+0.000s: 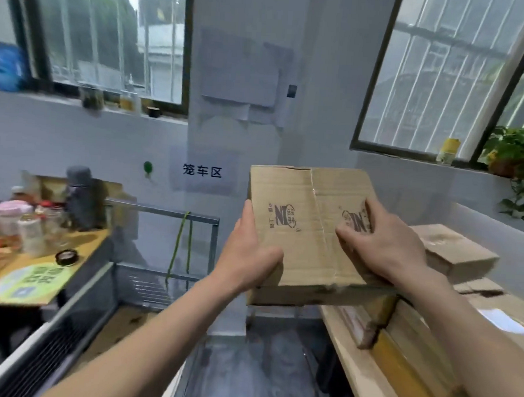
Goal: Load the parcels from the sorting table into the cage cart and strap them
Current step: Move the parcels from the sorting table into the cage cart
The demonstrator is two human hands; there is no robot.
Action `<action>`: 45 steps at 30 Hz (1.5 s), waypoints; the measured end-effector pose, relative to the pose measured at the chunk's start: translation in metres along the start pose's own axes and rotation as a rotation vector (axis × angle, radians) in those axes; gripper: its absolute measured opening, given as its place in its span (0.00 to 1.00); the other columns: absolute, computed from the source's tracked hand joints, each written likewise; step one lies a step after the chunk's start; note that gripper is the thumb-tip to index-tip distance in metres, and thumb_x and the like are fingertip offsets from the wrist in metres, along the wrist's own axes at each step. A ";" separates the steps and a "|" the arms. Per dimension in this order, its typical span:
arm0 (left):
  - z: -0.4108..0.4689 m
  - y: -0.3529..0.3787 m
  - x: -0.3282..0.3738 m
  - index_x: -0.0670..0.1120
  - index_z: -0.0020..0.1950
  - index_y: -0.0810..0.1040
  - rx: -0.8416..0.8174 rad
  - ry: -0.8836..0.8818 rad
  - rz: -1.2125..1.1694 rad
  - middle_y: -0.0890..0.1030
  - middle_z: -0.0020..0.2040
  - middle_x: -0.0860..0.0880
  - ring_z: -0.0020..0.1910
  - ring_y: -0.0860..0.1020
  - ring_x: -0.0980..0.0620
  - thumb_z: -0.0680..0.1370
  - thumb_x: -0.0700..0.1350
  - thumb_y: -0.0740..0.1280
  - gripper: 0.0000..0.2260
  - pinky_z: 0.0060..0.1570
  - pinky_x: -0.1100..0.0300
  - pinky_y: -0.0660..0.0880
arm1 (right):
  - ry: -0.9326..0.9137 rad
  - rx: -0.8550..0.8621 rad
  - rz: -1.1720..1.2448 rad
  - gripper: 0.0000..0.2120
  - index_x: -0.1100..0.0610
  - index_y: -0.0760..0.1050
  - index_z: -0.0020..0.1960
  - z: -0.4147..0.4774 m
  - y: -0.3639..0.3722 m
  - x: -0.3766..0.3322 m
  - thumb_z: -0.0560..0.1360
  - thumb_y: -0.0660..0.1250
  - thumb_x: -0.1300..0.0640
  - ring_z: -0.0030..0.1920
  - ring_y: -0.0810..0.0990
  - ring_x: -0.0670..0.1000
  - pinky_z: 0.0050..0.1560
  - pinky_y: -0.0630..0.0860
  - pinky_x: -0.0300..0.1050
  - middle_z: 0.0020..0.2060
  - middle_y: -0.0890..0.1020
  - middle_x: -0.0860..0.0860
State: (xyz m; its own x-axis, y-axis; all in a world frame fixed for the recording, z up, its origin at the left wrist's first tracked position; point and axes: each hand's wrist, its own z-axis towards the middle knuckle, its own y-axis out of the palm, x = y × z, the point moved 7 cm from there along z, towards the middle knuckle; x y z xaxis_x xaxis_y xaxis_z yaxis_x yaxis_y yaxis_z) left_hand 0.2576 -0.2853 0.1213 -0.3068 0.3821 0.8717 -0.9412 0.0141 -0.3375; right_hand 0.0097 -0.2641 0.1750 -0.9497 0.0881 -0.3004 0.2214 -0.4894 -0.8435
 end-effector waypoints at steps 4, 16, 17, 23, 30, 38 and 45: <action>0.004 -0.053 -0.026 0.53 0.70 0.59 0.135 -0.031 0.140 0.76 0.58 0.50 0.57 0.76 0.48 0.63 0.49 0.68 0.37 0.55 0.44 0.77 | -0.129 0.014 0.120 0.31 0.38 0.63 0.65 0.017 0.036 -0.057 0.67 0.62 0.26 0.47 0.77 0.54 0.44 0.75 0.52 0.51 0.79 0.49; 0.023 -0.146 -0.079 0.55 0.80 0.51 0.388 -0.144 0.587 0.49 0.79 0.48 0.73 0.63 0.45 0.66 0.57 0.77 0.49 0.68 0.57 0.64 | -0.389 -0.084 0.445 0.41 0.43 0.62 0.74 0.098 0.154 -0.184 0.66 0.73 0.35 0.61 0.75 0.59 0.57 0.72 0.53 0.59 0.78 0.55; 0.024 -0.152 -0.083 0.55 0.80 0.52 0.417 -0.166 0.598 0.48 0.79 0.47 0.74 0.61 0.45 0.66 0.57 0.77 0.50 0.68 0.60 0.61 | -0.419 -0.097 0.471 0.41 0.43 0.63 0.74 0.105 0.163 -0.193 0.66 0.73 0.36 0.62 0.75 0.59 0.58 0.71 0.52 0.60 0.78 0.55; 0.021 -0.181 -0.106 0.53 0.80 0.55 0.582 -0.266 0.654 0.50 0.79 0.47 0.76 0.57 0.49 0.64 0.56 0.79 0.51 0.66 0.65 0.54 | -0.608 -0.181 0.564 0.44 0.43 0.62 0.74 0.126 0.209 -0.246 0.61 0.68 0.30 0.60 0.74 0.57 0.57 0.71 0.52 0.60 0.77 0.54; -0.012 -0.224 -0.123 0.54 0.79 0.55 0.755 -0.381 0.715 0.51 0.78 0.49 0.74 0.60 0.50 0.62 0.58 0.78 0.51 0.68 0.64 0.58 | -0.763 -0.225 0.670 0.43 0.44 0.63 0.73 0.105 0.238 -0.313 0.62 0.67 0.29 0.61 0.73 0.54 0.57 0.73 0.52 0.63 0.75 0.52; -0.057 -0.279 -0.152 0.52 0.78 0.58 0.869 -0.449 0.752 0.57 0.75 0.47 0.70 0.65 0.50 0.63 0.56 0.80 0.50 0.65 0.64 0.60 | -0.899 -0.276 0.662 0.44 0.45 0.61 0.75 0.062 0.269 -0.390 0.64 0.70 0.31 0.63 0.71 0.54 0.58 0.74 0.54 0.65 0.71 0.51; -0.087 -0.329 -0.193 0.56 0.78 0.56 0.905 -0.537 0.732 0.51 0.79 0.47 0.74 0.64 0.46 0.63 0.60 0.79 0.50 0.72 0.52 0.65 | -0.957 -0.328 0.637 0.45 0.45 0.62 0.76 0.033 0.303 -0.452 0.64 0.71 0.32 0.64 0.71 0.55 0.58 0.75 0.54 0.66 0.71 0.52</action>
State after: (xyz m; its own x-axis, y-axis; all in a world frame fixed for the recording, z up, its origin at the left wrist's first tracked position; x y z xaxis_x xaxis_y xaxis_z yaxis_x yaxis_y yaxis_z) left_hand 0.6383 -0.2830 0.0332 -0.6102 -0.3875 0.6911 -0.2253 -0.7514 -0.6202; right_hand 0.4989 -0.4810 0.0706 -0.3975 -0.8398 -0.3698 0.6259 0.0466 -0.7785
